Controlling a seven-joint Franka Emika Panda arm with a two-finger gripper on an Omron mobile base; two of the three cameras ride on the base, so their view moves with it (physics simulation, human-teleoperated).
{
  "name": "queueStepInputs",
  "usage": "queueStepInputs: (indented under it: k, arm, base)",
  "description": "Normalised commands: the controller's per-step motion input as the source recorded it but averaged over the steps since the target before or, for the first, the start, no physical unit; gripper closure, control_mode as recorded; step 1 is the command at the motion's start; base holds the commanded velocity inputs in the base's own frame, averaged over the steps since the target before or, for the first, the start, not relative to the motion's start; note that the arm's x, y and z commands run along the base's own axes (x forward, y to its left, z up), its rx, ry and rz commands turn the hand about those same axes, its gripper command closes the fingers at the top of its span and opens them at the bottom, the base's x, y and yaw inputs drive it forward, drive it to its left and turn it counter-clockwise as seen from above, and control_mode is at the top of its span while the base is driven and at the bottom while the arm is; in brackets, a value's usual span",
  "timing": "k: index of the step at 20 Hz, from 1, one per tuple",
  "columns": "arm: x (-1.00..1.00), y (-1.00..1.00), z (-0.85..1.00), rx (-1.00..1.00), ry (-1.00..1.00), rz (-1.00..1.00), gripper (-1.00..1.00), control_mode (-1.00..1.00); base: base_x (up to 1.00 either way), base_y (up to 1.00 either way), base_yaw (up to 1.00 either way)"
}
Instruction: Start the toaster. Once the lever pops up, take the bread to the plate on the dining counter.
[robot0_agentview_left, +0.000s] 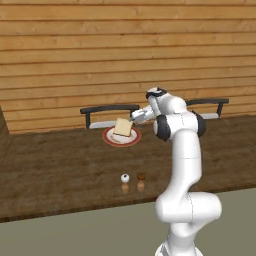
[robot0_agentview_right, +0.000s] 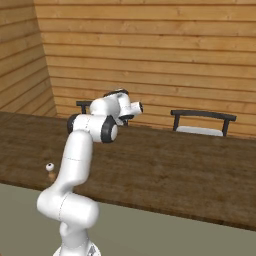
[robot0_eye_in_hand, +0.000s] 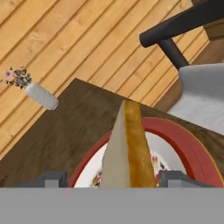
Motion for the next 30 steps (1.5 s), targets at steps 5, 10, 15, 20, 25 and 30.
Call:
queueStepInputs:
  k: [5, 10, 15, 20, 25, 30]
  arm:
    - [-0.19, -0.24, 0.0, 0.09, -0.14, -0.01, -1.0, -1.0]
    - [-0.41, -0.44, -0.02, 0.01, -0.05, -0.14, -1.0, -1.0]
    - [-0.6, -0.1, -0.26, 0.0, 0.0, -0.19, -1.0, -1.0]
    - [-0.22, 0.27, -0.39, 0.0, 0.0, -0.2, -1.0, -1.0]
    - [0.02, 0.44, -0.13, 0.0, -0.03, -0.18, -1.0, -1.0]
    - [0.04, 0.33, 0.0, 0.01, -0.04, -0.15, -1.0, -1.0]
  base:
    - [0.0, 0.0, 0.0]
    - [0.0, 0.0, 0.0]
    - [0.0, 0.0, 0.0]
    - [0.0, 0.0, 0.0]
    - [0.0, 0.0, 0.0]
    - [0.0, 0.0, 0.0]
